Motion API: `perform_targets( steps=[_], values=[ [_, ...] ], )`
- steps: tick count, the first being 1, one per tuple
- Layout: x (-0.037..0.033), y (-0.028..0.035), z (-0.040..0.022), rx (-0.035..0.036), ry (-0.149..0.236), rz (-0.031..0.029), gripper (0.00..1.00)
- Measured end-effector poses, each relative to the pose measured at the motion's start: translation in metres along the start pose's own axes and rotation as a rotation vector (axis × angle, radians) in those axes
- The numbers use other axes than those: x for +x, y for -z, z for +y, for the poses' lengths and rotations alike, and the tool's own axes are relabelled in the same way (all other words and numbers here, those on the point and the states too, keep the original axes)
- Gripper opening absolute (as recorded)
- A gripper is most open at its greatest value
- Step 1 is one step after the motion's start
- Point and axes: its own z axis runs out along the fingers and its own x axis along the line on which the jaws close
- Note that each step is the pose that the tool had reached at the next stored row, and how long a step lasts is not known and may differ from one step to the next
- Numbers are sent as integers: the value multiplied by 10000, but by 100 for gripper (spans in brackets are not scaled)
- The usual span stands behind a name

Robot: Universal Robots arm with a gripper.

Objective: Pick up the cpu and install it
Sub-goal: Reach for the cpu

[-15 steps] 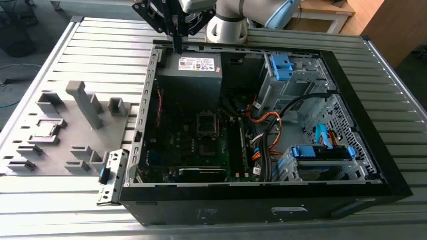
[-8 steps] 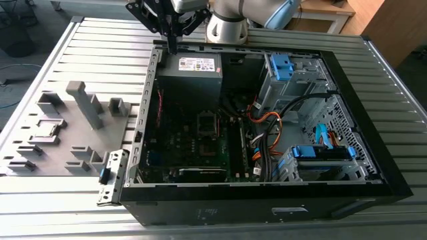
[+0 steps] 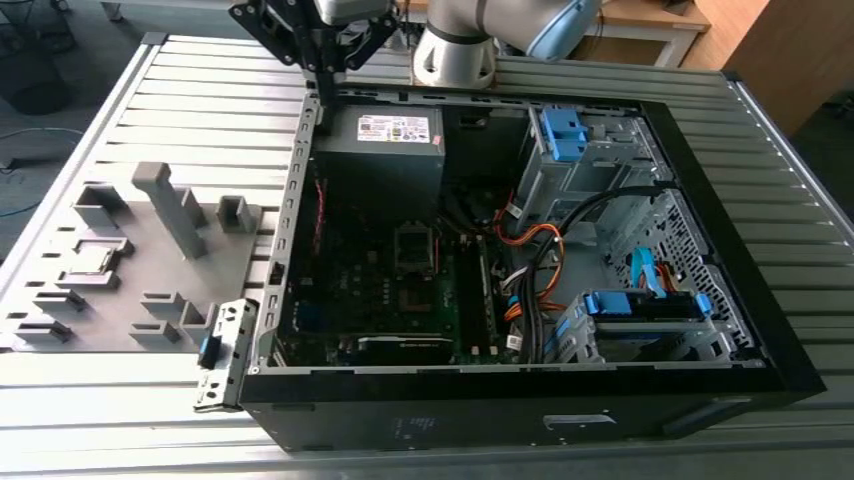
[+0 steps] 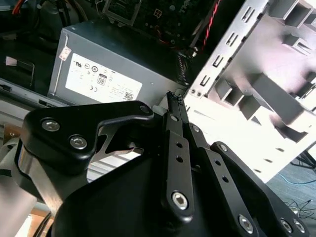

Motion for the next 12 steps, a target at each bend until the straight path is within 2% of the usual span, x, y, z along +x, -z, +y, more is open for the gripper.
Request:
perform_targets(
  steps=[12],
  values=[
    [306, 4, -23, -2, 0, -18, 11]
  ],
)
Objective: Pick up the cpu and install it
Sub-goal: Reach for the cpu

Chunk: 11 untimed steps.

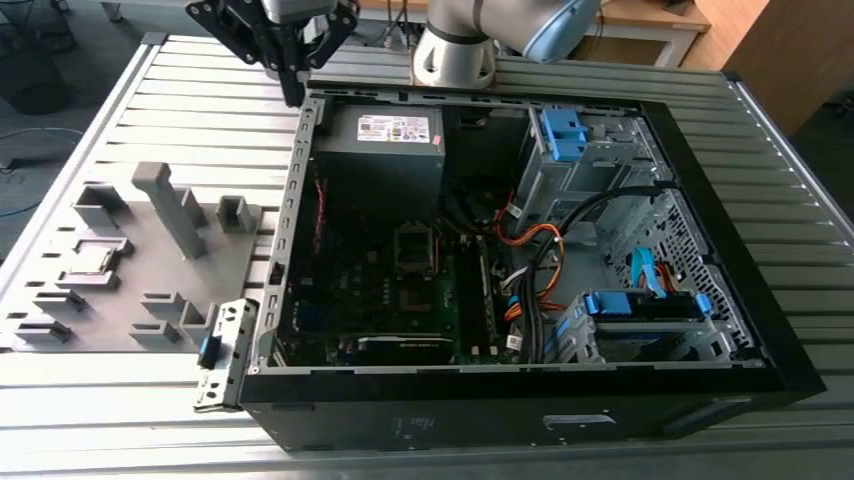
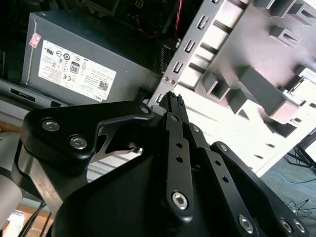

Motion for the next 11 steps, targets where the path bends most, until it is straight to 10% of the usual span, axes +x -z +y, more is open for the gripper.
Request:
perform_targets(
  steps=[11],
  values=[
    [24, 1, -2, 0, 0, 0, 11]
  ],
)
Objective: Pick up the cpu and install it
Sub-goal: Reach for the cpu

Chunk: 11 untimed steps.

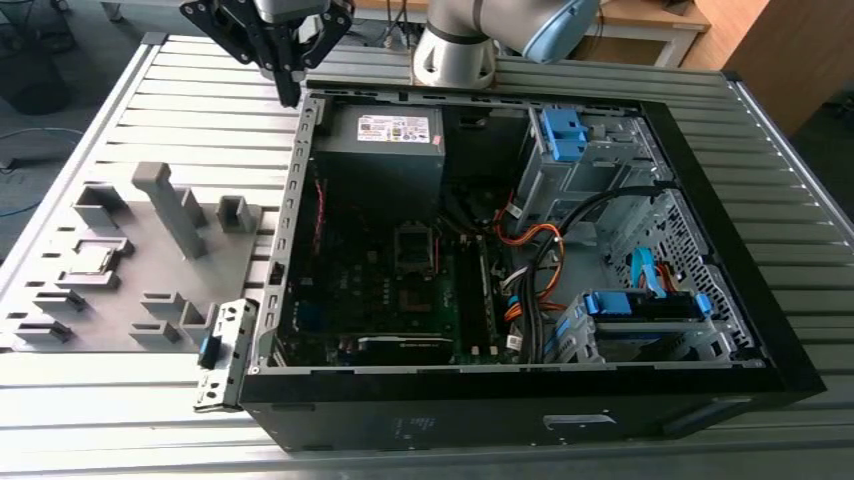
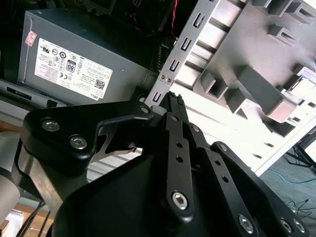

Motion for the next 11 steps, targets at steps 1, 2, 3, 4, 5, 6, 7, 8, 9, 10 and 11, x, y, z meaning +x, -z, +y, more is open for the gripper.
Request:
perform_targets(
  steps=[1, 2, 3, 4, 5, 6, 7, 8, 9, 10, 11],
  values=[
    [0, 0, 0, 0, 0, 0, 11],
    [0, 0, 0, 0, 0, 0, 11],
    [1, 0, 0, 0, 0, 0, 11],
    [6, 0, -1, 0, -1, 0, 11],
    [13, 0, -1, 0, -1, 0, 11],
    [21, 1, -2, 0, 0, 0, 11],
    [34, 1, -3, 0, 0, -1, 11],
    [49, 1, -4, 0, 0, -1, 11],
    [67, 2, -5, 0, 0, -1, 11],
    [86, 2, -6, 0, 0, -1, 11],
    [109, 2, -8, 0, 0, -2, 11]
  ],
)
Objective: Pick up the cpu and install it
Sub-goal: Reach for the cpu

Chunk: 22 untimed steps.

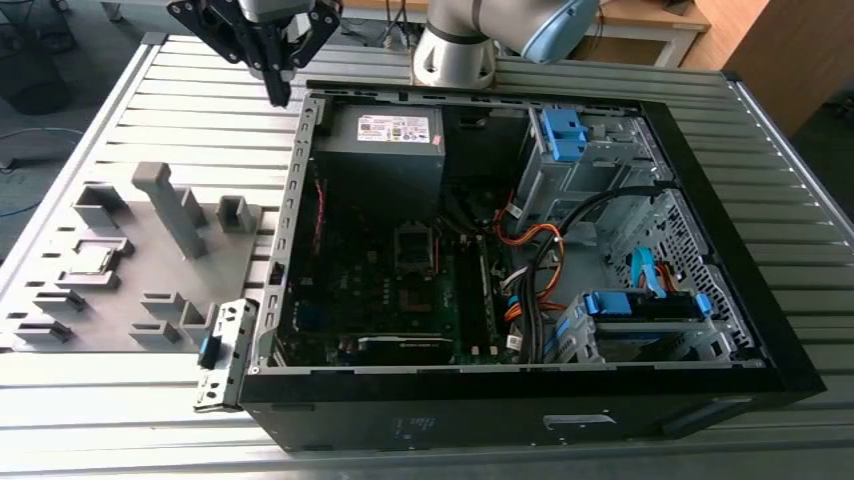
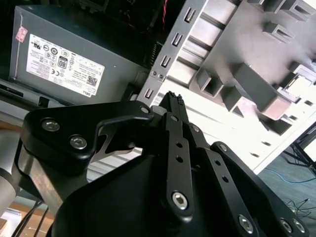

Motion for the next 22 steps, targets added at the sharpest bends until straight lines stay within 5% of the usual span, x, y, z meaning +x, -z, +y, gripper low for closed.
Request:
perform_targets(
  steps=[5, 22],
  values=[
    [159, -2, -12, -1, 1, -11, 11],
    [928, -32, -72, -3, 1, -44, 11]
  ],
)
